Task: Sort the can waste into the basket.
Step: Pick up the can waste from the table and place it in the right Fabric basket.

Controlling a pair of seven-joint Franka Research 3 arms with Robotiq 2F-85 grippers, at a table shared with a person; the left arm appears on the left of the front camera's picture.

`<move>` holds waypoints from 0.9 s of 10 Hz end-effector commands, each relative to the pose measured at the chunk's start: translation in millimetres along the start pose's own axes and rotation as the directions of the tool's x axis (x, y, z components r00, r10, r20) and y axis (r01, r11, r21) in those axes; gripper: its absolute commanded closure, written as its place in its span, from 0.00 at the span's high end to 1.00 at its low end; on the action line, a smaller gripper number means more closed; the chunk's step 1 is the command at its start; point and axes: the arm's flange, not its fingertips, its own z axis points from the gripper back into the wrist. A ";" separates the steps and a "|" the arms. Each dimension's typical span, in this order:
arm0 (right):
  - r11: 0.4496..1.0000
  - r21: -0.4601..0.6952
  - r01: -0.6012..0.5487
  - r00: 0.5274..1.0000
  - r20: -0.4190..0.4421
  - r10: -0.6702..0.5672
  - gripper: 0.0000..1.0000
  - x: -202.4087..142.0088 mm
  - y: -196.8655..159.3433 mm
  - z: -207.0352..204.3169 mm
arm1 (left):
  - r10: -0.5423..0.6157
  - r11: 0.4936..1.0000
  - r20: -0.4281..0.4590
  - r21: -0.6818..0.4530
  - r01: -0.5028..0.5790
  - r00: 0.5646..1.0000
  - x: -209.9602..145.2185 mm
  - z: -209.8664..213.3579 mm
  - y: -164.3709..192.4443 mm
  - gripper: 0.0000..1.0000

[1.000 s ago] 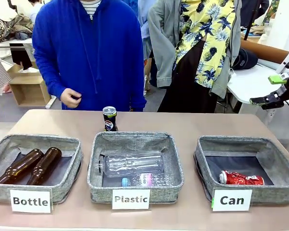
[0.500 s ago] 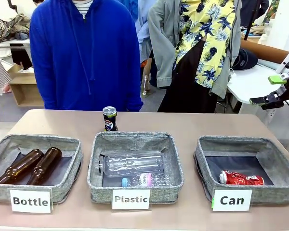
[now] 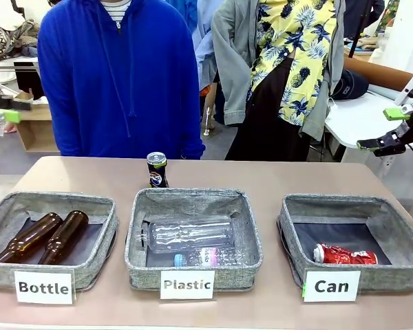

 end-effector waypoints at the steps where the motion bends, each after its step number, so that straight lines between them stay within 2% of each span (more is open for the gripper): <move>1: 1.000 -0.014 -0.011 1.000 -0.001 0.011 1.00 0.5 1.5 1.5 | -0.259 0.966 -0.011 0.007 0.259 0.966 -14.5 -20.7 -19.1 1.00; 2: 1.000 -0.014 -0.011 1.000 -0.001 0.011 1.00 0.5 1.5 1.5 | 0.000 1.000 0.000 0.000 0.000 1.000 0.0 0.0 0.0 1.00; 5: 1.000 -0.014 -0.011 1.000 -0.001 0.011 1.00 0.5 1.5 1.5 | 0.000 1.000 0.000 0.000 0.000 1.000 0.0 0.0 0.0 1.00; 6: 1.000 -0.014 -0.011 1.000 -0.001 0.011 1.00 0.5 1.5 1.5 | -0.047 0.999 0.012 0.017 0.047 0.999 -7.5 -4.5 -3.8 1.00; 7: 1.000 -0.014 -0.011 1.000 -0.001 0.011 1.00 0.5 1.5 1.5 | -0.040 0.996 0.024 -0.084 0.042 0.999 -21.1 -39.6 5.0 1.00; 9: 1.000 -0.014 -0.011 1.000 -0.001 0.011 1.00 0.5 1.5 1.5 | -0.050 0.997 -0.112 -0.058 0.044 0.992 -60.5 -103.4 23.4 1.00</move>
